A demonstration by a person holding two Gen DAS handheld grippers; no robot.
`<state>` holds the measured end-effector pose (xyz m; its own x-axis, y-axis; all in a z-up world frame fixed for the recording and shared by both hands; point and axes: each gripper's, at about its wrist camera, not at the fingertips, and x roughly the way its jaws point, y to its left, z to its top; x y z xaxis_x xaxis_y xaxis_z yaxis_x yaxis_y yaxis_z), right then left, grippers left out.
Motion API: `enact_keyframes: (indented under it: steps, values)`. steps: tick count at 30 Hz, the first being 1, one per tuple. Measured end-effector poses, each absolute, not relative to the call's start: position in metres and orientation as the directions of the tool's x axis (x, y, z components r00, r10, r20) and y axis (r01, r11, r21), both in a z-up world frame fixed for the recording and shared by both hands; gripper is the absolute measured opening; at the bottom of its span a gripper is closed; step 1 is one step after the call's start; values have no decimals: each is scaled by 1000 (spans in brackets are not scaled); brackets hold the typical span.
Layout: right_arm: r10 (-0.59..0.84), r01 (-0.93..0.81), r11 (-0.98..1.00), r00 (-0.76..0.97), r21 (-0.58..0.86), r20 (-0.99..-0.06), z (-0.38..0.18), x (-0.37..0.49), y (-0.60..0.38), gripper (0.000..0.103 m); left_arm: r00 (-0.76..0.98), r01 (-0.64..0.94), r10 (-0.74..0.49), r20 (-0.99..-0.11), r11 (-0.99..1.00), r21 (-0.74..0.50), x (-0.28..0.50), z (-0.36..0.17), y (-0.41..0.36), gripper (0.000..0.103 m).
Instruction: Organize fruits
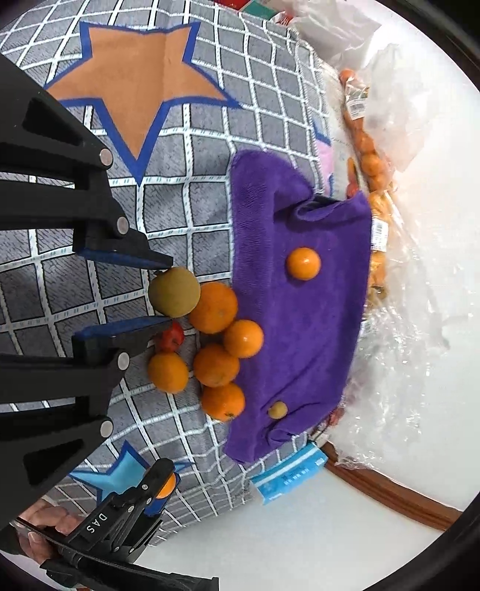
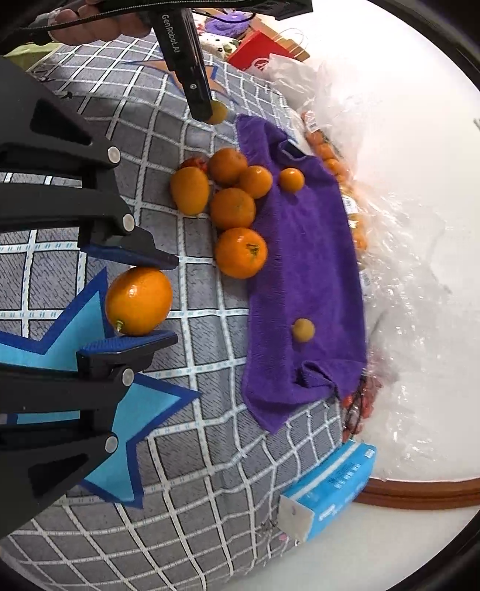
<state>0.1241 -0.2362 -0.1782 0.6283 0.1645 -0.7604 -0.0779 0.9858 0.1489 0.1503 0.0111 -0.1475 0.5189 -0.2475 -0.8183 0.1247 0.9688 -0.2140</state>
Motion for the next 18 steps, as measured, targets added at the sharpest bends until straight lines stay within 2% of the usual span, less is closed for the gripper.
enact_keyframes:
  steps: [18]
  values:
    - [134,-70,990,704,120,-698,-119,122,-231,34,602,133,-255,-757,966,-220,144,-100,16,25]
